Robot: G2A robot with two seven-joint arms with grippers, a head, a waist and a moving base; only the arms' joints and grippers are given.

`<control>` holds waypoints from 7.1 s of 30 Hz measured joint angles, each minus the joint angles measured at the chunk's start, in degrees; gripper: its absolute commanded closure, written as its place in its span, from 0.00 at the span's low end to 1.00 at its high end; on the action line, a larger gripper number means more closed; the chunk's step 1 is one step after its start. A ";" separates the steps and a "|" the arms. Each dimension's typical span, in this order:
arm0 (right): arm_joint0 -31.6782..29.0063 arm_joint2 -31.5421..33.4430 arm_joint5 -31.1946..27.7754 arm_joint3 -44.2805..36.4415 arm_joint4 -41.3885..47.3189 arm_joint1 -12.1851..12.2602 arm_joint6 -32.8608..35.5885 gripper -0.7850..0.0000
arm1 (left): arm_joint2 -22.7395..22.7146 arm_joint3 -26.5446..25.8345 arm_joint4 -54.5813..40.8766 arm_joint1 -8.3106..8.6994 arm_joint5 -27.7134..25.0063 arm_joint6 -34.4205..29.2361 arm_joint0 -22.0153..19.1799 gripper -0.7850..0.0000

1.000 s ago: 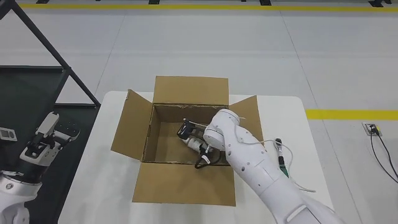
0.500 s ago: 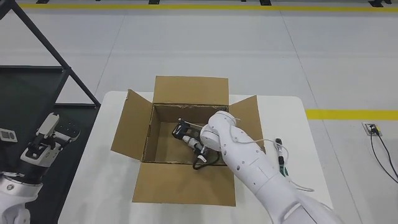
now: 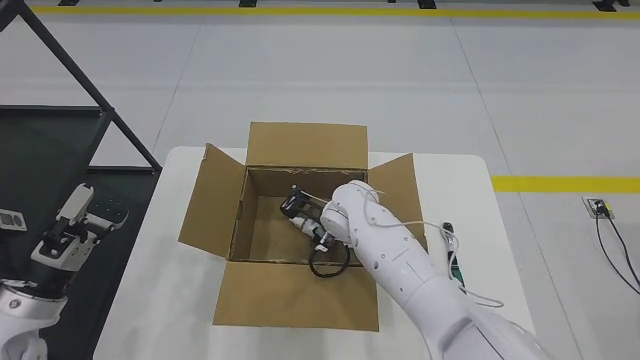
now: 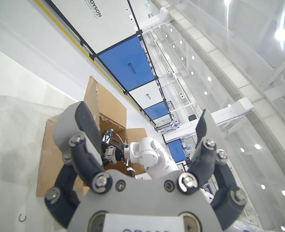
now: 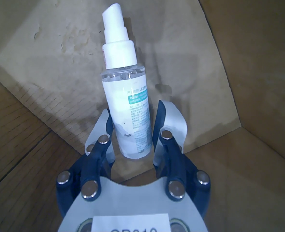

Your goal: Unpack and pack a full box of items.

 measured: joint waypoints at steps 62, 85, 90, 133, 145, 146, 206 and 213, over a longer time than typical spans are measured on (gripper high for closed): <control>-42.73 27.13 3.26 -81.52 -10.56 13.81 -18.84 1.00 | 0.74 -0.78 -0.39 -0.10 -1.04 -1.88 0.89 0.00; -60.54 63.16 12.24 -91.78 0.44 17.82 -2.50 1.00 | 5.37 -0.44 1.37 0.26 1.05 -3.77 -3.16 0.00; -58.15 65.06 10.46 -80.54 0.27 18.89 2.36 1.00 | 6.20 -0.54 2.12 0.37 1.68 -4.04 -4.10 0.00; -49.32 57.61 11.62 -62.86 -3.80 23.89 15.92 0.52 | 7.78 3.08 2.52 1.01 2.53 -5.02 -7.31 0.00; -51.64 57.79 14.44 -67.64 -1.35 24.72 14.30 0.00 | 7.60 3.40 2.11 1.24 2.50 -5.63 -7.95 0.00; -52.03 57.95 14.89 -68.55 -1.06 24.79 13.51 0.00 | 7.55 3.38 2.11 1.27 2.52 -5.66 -8.05 0.00; -46.68 43.58 7.87 -56.73 28.13 25.22 -12.29 1.00 | 1.36 3.76 -4.76 0.78 1.75 2.92 -4.56 0.00; -45.83 41.23 7.96 -54.85 29.04 25.20 -14.40 1.00 | 0.79 3.26 -5.16 0.64 1.40 3.28 -3.46 0.00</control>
